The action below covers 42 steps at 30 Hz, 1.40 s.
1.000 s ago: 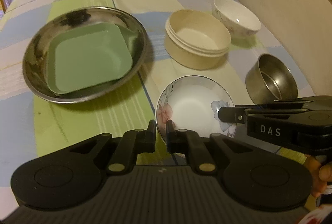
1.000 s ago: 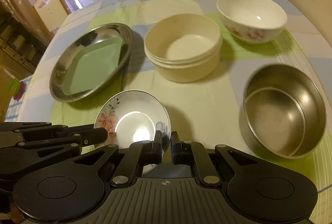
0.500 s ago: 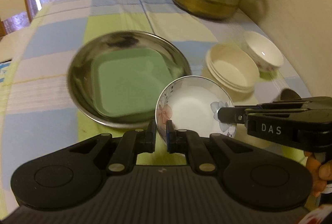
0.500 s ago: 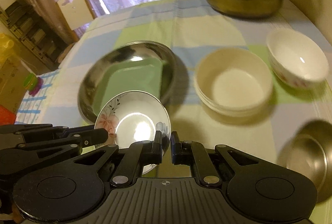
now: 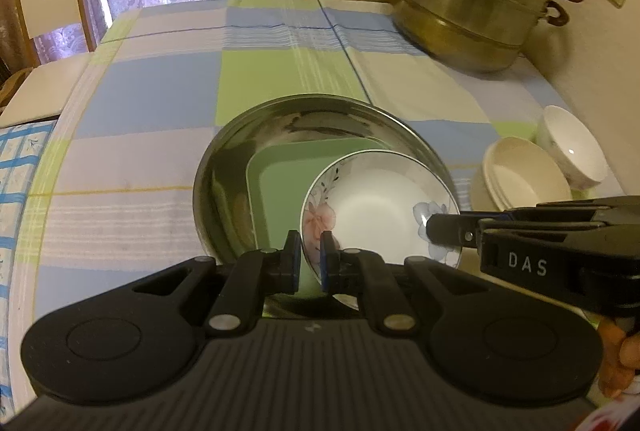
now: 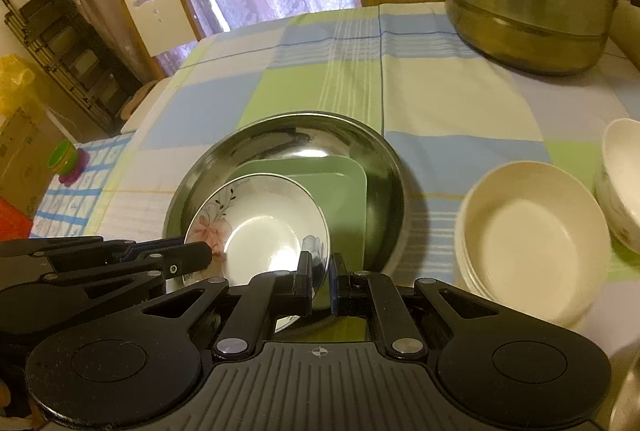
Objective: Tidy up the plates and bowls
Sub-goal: 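Carry the saucer over and lower it onto the green plate, then open the right gripper to release the saucer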
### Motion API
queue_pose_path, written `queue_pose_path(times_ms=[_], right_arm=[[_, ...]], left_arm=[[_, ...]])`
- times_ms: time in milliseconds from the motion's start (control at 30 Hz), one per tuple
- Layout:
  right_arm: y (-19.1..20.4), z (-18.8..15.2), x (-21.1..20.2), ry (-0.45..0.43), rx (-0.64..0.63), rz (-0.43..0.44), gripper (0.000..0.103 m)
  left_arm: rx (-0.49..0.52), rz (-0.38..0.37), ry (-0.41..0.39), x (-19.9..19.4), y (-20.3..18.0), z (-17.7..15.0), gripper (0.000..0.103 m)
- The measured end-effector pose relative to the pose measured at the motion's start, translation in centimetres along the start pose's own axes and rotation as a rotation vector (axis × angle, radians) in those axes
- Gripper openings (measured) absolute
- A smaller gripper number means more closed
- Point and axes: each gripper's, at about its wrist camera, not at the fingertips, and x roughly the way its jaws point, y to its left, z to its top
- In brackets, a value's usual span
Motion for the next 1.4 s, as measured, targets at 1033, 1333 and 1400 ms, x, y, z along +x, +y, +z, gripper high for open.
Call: queue_pose_path(times_ms=[1033, 1333, 1400], right_arm=[[-1.1, 1.3, 4.9, 0.003, 0.067, -0.036, 0.014], [-1.4, 1.3, 0.1, -0.098, 0.066, 0.026, 0.048], [-1.6, 0.7, -1.3, -0.105, 0.056, 0.036, 0.051]], left_arm=[[-0.023, 0.021, 0.047, 5.2, 1.8, 2.4, 0.008], [-0.023, 0.046, 0.012, 1.5, 1.3, 2.4, 0.009], [-0.02, 0.047, 0.013, 0.2, 0.8, 1.9, 0.009]])
